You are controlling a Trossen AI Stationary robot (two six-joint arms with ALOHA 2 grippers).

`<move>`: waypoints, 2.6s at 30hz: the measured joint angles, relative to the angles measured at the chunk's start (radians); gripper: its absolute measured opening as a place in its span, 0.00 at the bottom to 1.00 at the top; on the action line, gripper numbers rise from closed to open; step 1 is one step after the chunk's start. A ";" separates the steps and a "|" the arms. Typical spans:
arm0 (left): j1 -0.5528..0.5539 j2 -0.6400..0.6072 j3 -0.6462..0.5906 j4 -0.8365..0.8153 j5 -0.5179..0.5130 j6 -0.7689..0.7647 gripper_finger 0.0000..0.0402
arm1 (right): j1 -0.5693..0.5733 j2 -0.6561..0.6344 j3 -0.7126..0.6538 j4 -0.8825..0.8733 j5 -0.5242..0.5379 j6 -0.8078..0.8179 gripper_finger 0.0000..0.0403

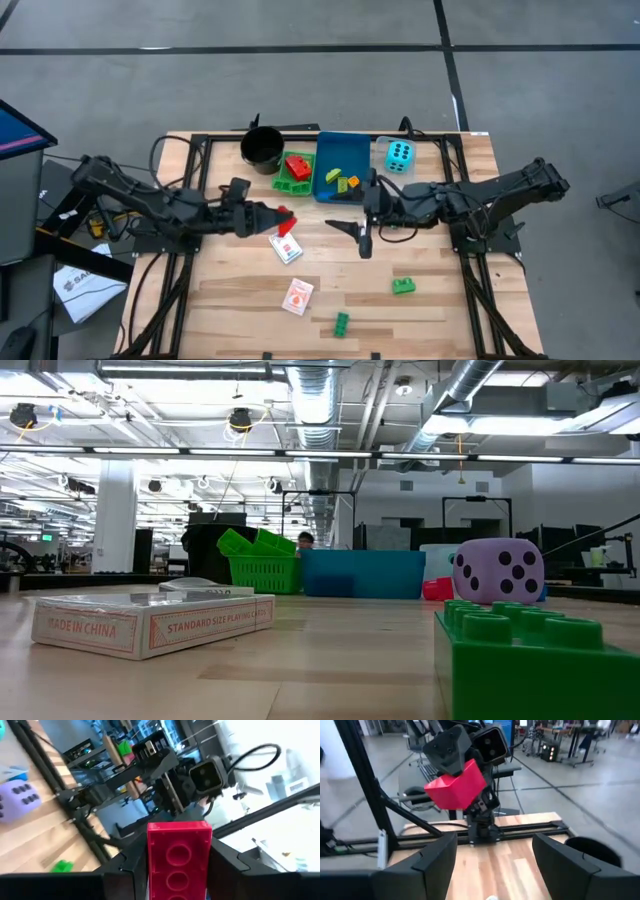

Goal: Pick & Place Toys
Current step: Put the small stud red game piece into the blue bin

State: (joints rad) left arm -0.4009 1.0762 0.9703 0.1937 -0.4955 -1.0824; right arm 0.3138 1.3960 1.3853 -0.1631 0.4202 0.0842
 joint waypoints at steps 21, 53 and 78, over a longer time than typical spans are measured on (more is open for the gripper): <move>0.092 0.132 -0.001 0.197 0.063 -0.060 0.34 | -0.002 0.000 0.000 0.045 -0.110 -0.061 0.63; 0.129 0.268 -0.001 0.426 0.142 -0.150 0.34 | -0.088 0.123 0.002 0.244 -0.259 -0.092 0.98; 0.160 0.231 -0.002 0.396 0.223 -0.154 0.34 | -0.093 0.146 0.001 0.266 -0.265 -0.093 0.98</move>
State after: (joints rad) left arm -0.2405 1.3075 0.9688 0.5899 -0.2722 -1.2362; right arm 0.2203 1.5417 1.3861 0.1027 0.1552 -0.0087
